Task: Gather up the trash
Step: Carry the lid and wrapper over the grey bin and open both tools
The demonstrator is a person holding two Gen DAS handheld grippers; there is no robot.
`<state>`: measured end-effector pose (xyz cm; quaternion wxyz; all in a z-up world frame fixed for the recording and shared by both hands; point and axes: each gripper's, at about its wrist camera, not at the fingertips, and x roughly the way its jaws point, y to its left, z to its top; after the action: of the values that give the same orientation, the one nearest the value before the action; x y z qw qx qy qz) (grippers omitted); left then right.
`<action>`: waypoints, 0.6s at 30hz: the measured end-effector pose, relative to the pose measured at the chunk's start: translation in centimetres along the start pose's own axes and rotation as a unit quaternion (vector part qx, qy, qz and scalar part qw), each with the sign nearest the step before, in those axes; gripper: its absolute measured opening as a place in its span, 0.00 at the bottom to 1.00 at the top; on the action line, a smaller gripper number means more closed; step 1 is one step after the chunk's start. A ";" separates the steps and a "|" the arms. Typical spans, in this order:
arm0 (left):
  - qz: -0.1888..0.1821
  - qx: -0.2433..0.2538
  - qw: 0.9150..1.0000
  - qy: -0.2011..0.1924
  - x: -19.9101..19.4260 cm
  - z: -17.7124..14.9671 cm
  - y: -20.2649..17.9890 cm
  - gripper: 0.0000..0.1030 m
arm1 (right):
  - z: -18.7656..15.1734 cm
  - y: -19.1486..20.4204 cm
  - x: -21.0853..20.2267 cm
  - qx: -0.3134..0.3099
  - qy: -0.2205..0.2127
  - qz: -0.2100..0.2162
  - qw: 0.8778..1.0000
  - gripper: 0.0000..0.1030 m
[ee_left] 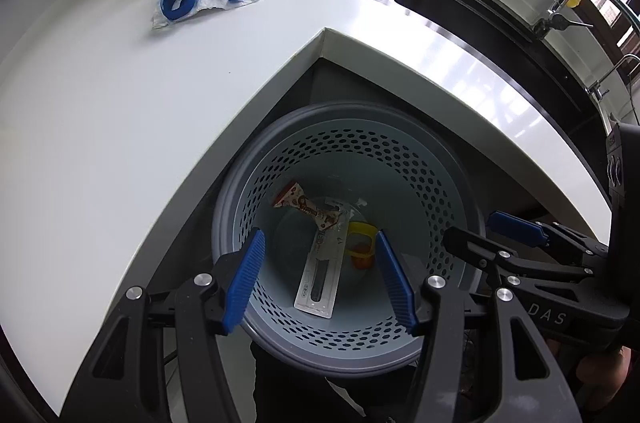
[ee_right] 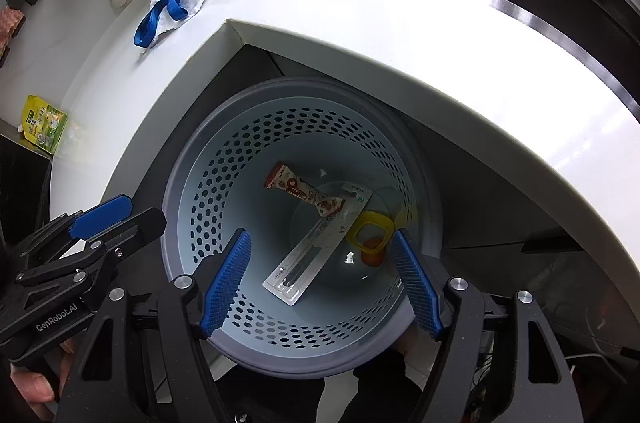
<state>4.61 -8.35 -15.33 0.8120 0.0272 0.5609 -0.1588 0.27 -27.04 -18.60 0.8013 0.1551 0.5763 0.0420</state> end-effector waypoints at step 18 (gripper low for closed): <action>0.025 -0.020 0.999 -0.038 -3.2 -0.8 -0.5 0.69 | -0.7 -1.3 -2.4 -0.013 -0.021 -0.002 1.000 0.68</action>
<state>2.74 -7.98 -12.63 0.8370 0.0191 0.5316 -0.1284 -1.36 -28.72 -16.97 0.8155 0.1445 0.5587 0.0447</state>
